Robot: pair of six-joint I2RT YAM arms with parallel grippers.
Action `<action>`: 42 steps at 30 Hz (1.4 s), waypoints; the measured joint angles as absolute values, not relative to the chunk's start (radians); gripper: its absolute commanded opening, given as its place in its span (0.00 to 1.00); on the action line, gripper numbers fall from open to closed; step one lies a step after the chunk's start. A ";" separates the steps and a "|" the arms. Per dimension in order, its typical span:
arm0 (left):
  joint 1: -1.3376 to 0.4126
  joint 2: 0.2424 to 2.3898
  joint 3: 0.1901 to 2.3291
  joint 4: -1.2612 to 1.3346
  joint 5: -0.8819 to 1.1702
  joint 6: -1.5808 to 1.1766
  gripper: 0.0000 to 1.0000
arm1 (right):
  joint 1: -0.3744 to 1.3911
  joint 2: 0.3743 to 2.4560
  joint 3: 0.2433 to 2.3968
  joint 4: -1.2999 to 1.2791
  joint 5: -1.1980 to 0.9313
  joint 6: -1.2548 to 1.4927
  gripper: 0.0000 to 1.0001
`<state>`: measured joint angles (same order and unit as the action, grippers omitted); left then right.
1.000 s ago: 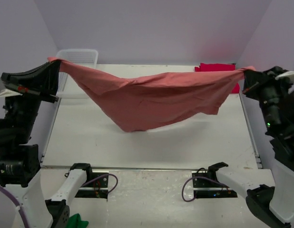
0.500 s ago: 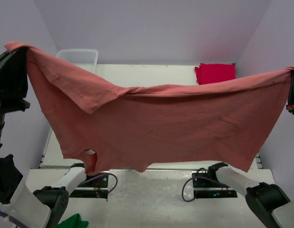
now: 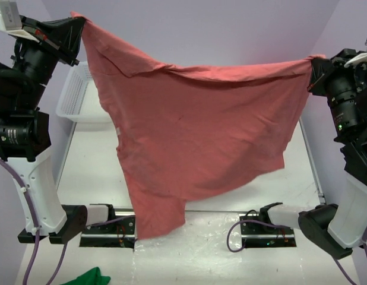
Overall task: Fold and stack the t-shirts
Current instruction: Flatten out the tshirt
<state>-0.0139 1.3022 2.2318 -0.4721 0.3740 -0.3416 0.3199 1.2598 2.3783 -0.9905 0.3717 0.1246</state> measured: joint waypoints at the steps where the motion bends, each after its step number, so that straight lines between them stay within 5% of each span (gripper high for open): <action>1: -0.014 1.298 2.240 -0.474 0.374 -0.339 0.00 | 0.320 1.257 2.378 -0.992 0.368 0.123 0.00; 14: -0.014 1.053 2.312 -0.451 0.411 -0.349 0.00 | 0.322 1.037 2.328 -1.004 0.255 0.151 0.00; 26: -0.014 1.047 2.289 -0.391 0.459 -0.394 0.00 | 0.323 1.042 2.363 -1.068 0.174 0.201 0.00; 33: -0.014 1.214 2.049 -0.299 0.476 -0.400 0.00 | 0.323 1.132 2.105 -0.980 0.262 0.212 0.00; 42: -0.014 1.677 1.926 -0.279 0.451 -0.351 0.00 | 0.279 1.591 2.067 -0.922 0.353 0.206 0.00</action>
